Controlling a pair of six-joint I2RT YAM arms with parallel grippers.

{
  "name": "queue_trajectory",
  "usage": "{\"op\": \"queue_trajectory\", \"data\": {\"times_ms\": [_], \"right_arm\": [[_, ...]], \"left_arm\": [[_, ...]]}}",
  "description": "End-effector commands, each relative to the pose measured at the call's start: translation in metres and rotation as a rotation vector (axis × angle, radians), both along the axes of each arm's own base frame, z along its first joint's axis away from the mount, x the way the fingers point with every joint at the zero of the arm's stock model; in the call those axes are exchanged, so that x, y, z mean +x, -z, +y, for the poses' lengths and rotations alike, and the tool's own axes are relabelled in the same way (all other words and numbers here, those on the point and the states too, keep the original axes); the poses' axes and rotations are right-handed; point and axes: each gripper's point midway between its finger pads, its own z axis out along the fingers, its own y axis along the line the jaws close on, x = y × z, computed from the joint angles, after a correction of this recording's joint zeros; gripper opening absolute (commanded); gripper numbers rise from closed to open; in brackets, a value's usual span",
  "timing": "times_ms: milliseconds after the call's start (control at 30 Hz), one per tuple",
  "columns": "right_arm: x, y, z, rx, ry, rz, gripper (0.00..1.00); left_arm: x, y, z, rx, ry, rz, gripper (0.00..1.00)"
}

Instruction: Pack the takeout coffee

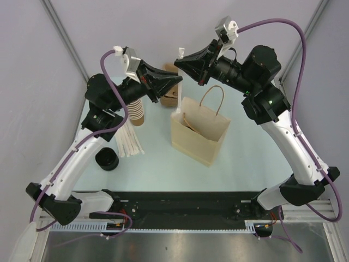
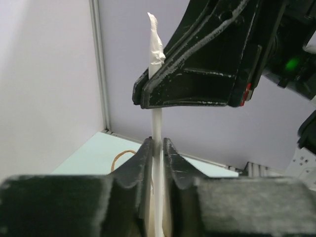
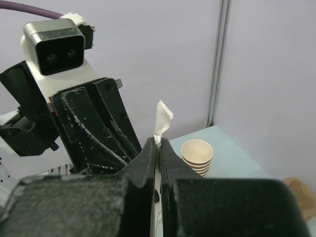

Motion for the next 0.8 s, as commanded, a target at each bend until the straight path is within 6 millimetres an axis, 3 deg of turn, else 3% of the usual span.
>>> {"op": "queue_trajectory", "data": {"times_ms": [0, 33, 100, 133, 167, 233, 367, 433, 533, 767], "right_arm": [[0.001, -0.024, -0.012, 0.039, 0.052, -0.053, 0.0], [0.001, -0.023, -0.012, 0.033, 0.06, -0.058, 0.0], [0.006, -0.022, -0.019, 0.024, 0.089, -0.059, 0.0], [0.008, -0.02, -0.021, 0.018, 0.098, -0.058, 0.0], [0.01, -0.019, -0.026, 0.009, 0.112, -0.072, 0.0], [0.017, -0.019, -0.036, -0.006, 0.152, -0.094, 0.0], [0.03, -0.02, -0.059, -0.021, 0.216, -0.096, 0.0], [0.031, -0.009, -0.064, -0.057, 0.216, -0.063, 0.0], [0.025, 0.022, -0.063, -0.13, 0.177, 0.015, 0.0], [0.017, 0.096, -0.061, -0.312, 0.131, 0.086, 0.0]], "left_arm": [[-0.003, 0.005, 0.0, 0.017, -0.012, 0.014, 0.27], [0.004, 0.005, 0.004, 0.015, -0.054, 0.023, 0.41], [0.013, 0.012, 0.01, 0.037, -0.094, 0.036, 0.53], [0.02, 0.014, 0.017, 0.04, -0.119, 0.044, 0.7], [0.023, 0.017, 0.021, 0.048, -0.136, 0.062, 0.8], [0.033, 0.019, 0.034, 0.061, -0.181, 0.078, 0.96], [0.049, 0.026, 0.062, 0.103, -0.27, 0.126, 0.99], [0.055, 0.029, 0.075, 0.114, -0.311, 0.137, 0.99], [0.055, 0.034, 0.089, 0.129, -0.355, 0.14, 0.99], [0.054, 0.053, 0.099, 0.145, -0.382, 0.192, 0.99]]}}
